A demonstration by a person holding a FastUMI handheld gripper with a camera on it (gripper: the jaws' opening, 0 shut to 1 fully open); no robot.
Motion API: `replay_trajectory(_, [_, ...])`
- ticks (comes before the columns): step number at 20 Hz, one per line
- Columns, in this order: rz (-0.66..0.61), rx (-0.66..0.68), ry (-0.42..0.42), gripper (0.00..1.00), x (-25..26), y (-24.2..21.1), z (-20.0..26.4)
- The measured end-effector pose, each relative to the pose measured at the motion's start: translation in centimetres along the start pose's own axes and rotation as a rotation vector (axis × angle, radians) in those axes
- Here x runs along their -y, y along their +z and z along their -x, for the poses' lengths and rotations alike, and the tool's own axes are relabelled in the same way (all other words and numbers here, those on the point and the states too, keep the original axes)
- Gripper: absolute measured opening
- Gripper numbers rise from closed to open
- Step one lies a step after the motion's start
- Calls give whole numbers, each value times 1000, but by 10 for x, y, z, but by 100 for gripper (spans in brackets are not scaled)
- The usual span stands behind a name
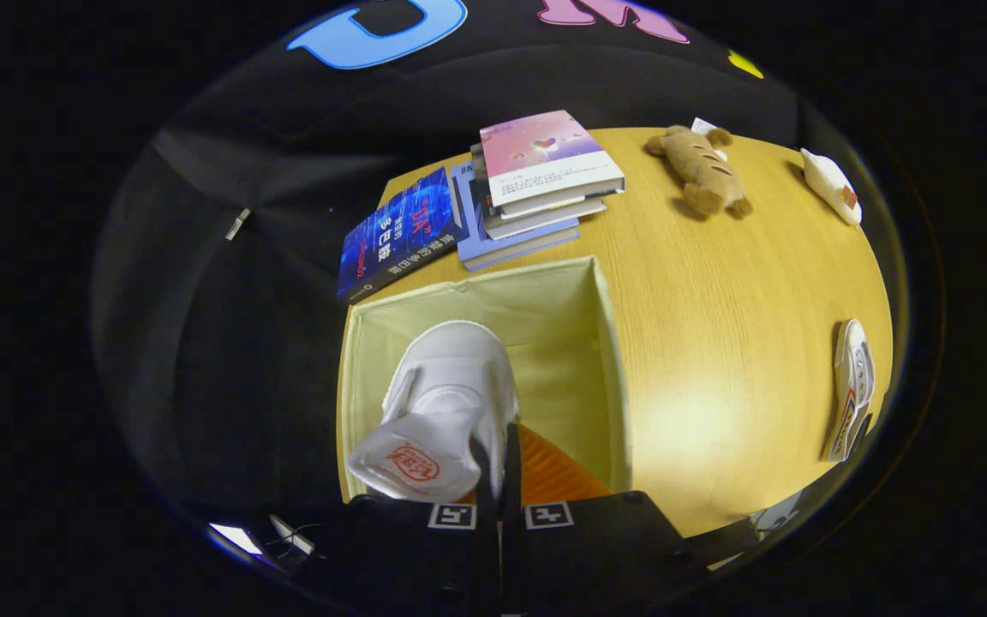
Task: Open the storage box then place both shoes into the box .Put the left shoe in first, then the right shoe, with the right side of both shoes facing outward in a uniform manner.
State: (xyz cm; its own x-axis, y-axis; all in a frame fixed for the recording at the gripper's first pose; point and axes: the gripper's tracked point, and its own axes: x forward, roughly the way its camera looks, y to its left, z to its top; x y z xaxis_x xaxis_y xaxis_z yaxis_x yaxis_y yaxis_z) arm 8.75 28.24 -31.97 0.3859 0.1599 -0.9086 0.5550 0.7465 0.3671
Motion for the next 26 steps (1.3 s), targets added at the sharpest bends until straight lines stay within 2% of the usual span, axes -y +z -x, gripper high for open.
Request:
replay_trajectory(3, [4,-19,-8,6,-9,-8,-14])
replay_trajectory(5, [-17,-37,69,14,-29,-11,-17])
replay_trajectory(6, [-28,-57,123,33,-42,-15,-15])
replay_trajectory(8, [-14,-42,176,60,-55,-10,-6])
replay_trajectory(10, [33,-16,203,84,-60,-5,6])
replay_trajectory(12, [79,19,236,98,-62,-1,28])
replay_trajectory(15, [138,90,304,99,-48,7,71])
replay_trajectory(18, [201,198,286,99,6,22,115])
replay_trajectory(21, [233,300,191,99,85,36,148])
replay_trajectory(26, [252,373,-67,99,247,41,183])
